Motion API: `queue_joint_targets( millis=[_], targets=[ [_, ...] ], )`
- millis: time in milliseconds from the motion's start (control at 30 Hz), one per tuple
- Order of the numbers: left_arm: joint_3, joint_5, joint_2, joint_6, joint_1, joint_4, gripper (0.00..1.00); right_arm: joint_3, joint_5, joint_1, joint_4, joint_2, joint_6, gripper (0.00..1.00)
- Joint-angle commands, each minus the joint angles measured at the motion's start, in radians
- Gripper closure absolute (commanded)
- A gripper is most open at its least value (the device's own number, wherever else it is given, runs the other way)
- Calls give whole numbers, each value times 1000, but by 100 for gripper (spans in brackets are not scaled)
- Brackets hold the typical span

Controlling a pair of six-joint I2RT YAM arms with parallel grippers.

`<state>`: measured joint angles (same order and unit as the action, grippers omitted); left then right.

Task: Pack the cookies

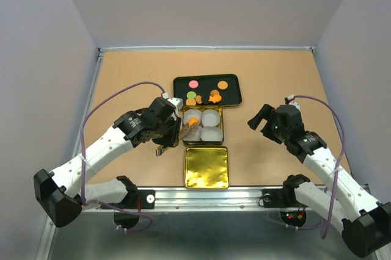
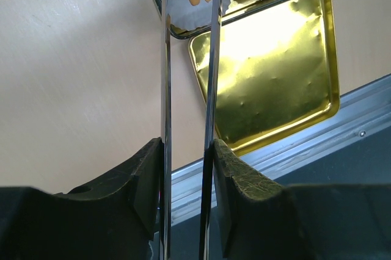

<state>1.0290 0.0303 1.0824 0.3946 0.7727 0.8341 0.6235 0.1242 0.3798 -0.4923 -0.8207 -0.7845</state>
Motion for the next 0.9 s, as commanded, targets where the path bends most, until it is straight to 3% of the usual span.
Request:
queue_joint_targets(
  millis=[0,333,633,867],
  targets=[
    [-6,-1,-21,0,8,-16,57,-18,28,-4,41,-6,-7,0],
    [-10,-3,-22,1,13,-21,42,-18,31,-4,41,-11,-7,0],
    [3,-6,-21,1,16,-20,42,-16,34,-4,41,-18,-7,0],
    [115,-21,19,-11,16,3,42,-16,34,-4,41,-21,-7,0]
  ],
)
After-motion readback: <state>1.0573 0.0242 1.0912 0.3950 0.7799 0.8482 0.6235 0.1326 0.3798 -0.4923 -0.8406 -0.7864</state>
